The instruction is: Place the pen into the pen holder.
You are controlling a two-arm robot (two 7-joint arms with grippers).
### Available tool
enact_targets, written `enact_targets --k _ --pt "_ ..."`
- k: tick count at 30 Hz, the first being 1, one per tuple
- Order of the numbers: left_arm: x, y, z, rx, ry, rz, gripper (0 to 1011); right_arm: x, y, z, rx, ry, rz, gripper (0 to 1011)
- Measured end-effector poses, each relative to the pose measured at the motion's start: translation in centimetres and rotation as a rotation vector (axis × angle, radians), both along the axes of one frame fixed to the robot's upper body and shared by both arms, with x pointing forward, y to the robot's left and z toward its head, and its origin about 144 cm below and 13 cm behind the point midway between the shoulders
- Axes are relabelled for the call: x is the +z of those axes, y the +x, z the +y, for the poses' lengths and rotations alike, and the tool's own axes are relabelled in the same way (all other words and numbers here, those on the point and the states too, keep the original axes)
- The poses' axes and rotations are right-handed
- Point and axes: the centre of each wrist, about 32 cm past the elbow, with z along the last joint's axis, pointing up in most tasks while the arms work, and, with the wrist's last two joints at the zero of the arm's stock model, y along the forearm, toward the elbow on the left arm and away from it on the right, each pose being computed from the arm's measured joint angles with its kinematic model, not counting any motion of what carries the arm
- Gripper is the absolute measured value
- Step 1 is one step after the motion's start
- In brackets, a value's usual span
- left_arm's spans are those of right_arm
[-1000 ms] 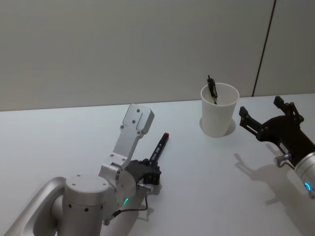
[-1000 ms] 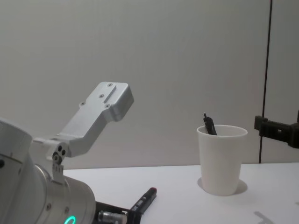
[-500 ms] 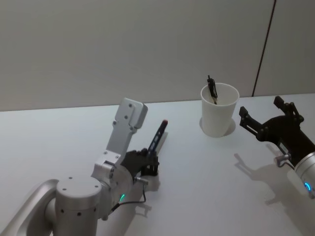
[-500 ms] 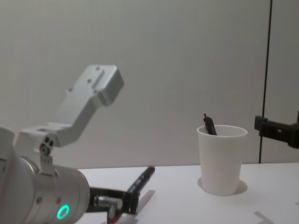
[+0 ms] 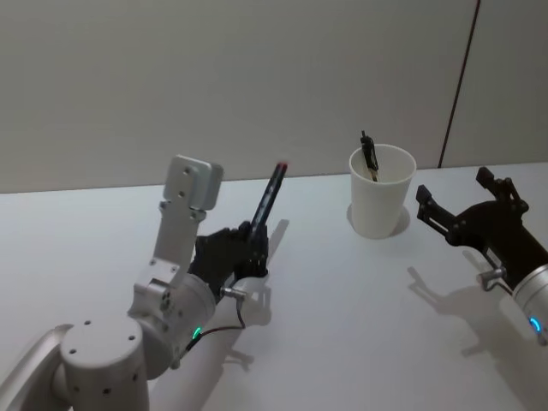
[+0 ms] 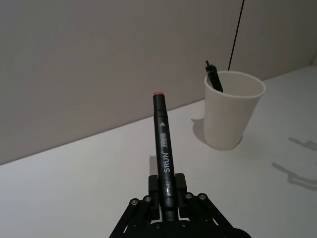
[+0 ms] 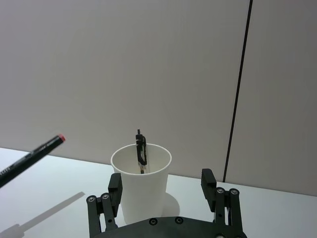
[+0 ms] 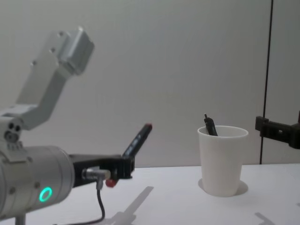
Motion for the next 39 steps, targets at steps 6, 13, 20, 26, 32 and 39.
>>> enact_targets --k 6,13,20,26,32,39 --pt "-0.2 -0.1 0.9 -0.048 -0.071 -0.089 191 0.0 0.0 0.0 0.0 0.0 0.0 1002" --pt "-0.4 0.0 1.6 -0.127 -0.14 -0.168 191 0.0 0.0 0.0 0.0 0.0 0.0 1002" --pt "-0.6 0.4 2.1 -0.217 -0.196 -0.223 191 0.0 0.0 0.0 0.0 0.0 0.0 1002" --pt "-0.6 0.8 2.3 -0.297 -0.235 -0.256 191 0.0 0.0 0.0 0.0 0.0 0.0 1002" --pt "-0.7 1.5 2.2 -0.394 -0.273 -0.281 191 0.0 0.0 0.0 0.0 0.0 0.0 1002" --pt "-0.9 2.5 1.8 -0.504 -0.307 -0.294 191 0.0 0.0 0.0 0.0 0.0 0.0 1002"
